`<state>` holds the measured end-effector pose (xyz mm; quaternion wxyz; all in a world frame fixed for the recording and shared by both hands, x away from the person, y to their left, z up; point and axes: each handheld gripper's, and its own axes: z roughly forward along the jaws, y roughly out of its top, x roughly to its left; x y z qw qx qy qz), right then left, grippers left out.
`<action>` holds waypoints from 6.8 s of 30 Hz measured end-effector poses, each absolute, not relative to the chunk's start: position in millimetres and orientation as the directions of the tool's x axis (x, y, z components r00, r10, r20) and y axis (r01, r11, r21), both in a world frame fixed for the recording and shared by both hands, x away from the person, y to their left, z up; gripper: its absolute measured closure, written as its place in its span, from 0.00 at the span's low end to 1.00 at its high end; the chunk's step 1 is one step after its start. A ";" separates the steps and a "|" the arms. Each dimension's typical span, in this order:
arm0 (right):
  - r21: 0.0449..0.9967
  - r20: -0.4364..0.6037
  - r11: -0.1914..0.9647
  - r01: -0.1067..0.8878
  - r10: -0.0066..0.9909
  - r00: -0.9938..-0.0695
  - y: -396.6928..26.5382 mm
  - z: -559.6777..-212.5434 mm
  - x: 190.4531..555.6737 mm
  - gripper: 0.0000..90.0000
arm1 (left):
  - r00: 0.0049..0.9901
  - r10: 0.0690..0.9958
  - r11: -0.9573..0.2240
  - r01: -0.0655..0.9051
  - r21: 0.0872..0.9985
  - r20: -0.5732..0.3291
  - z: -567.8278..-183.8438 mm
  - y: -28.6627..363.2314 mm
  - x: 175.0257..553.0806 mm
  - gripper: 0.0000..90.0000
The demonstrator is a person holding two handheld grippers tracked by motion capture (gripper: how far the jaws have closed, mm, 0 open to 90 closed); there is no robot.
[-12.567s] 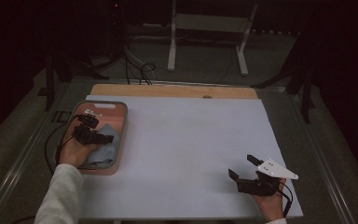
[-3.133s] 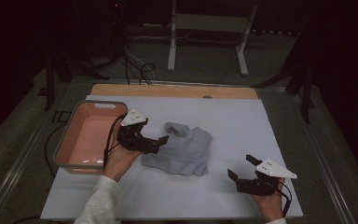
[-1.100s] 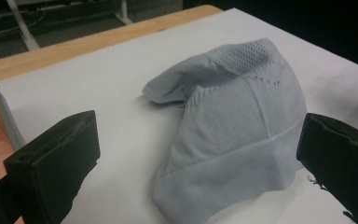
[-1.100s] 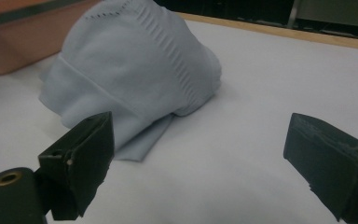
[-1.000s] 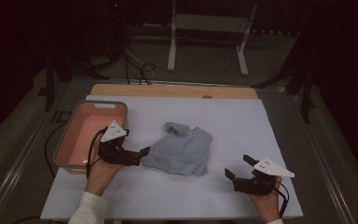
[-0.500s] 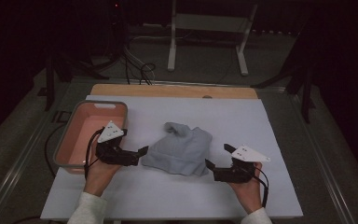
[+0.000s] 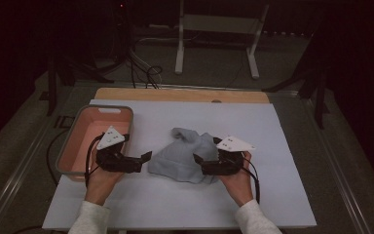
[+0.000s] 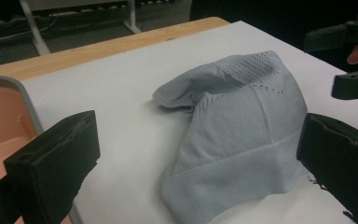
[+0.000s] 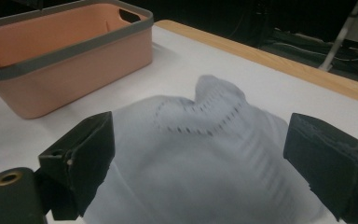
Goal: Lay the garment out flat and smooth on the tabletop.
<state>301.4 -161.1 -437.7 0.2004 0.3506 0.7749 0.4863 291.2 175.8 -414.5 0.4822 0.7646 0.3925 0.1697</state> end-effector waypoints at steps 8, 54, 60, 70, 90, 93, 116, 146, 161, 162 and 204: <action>0.879 0.005 0.322 0.353 0.733 -0.680 -140.8 -432.7 316.8 0.10 | 0.628 0.769 -0.226 0.442 0.868 -0.120 -415.8 177.5 291.5 0.00; 0.793 -0.096 0.397 0.463 0.831 -0.548 -236.5 -447.1 297.1 0.94 | 0.624 0.772 -0.212 0.436 0.875 -0.124 -412.2 179.4 288.8 0.00; 0.778 -0.086 0.341 0.528 0.890 -0.449 -268.4 -459.0 294.6 0.84 | 0.626 0.769 -0.211 0.439 0.873 -0.129 -413.8 177.9 289.2 0.00; 0.822 -0.075 0.329 0.464 0.872 -0.484 -251.9 -442.1 280.7 0.32 | 0.634 0.763 -0.220 0.440 0.871 -0.127 -415.3 173.4 288.8 0.00; 0.788 -0.044 0.439 0.432 0.740 -0.671 -185.1 -456.6 265.3 0.29 | 0.640 0.759 -0.223 0.432 0.874 -0.123 -414.0 171.4 287.4 0.00; 0.780 -0.043 0.453 0.433 0.728 -0.684 -179.6 -458.8 262.6 0.29 | 0.640 0.758 -0.224 0.432 0.874 -0.123 -414.0 170.9 287.1 0.00; 0.605 -0.095 0.629 0.488 0.666 -0.740 -153.1 -494.3 260.4 0.64 | 0.643 0.756 -0.222 0.429 0.876 -0.123 -413.2 170.2 286.1 0.00; 0.782 -0.143 0.386 0.489 0.875 -0.462 -263.9 -428.7 265.6 0.99 | 0.646 0.754 -0.224 0.428 0.875 -0.123 -413.7 169.0 285.9 0.00; 0.796 -0.123 0.322 0.513 0.915 -0.383 -296.9 -424.5 265.2 0.99 | 0.701 0.705 -0.271 0.411 0.871 -0.111 -418.5 129.5 285.7 0.01; 0.797 -0.123 0.320 0.513 0.917 -0.380 -298.1 -424.3 265.2 0.99 | 0.706 0.700 -0.280 0.413 0.867 -0.110 -419.6 125.0 285.9 0.01; 0.813 -0.095 0.273 0.515 0.934 -0.345 -314.8 -421.5 264.8 0.98 | 0.839 0.533 -0.439 0.384 0.812 -0.109 -449.3 -4.7 297.9 0.10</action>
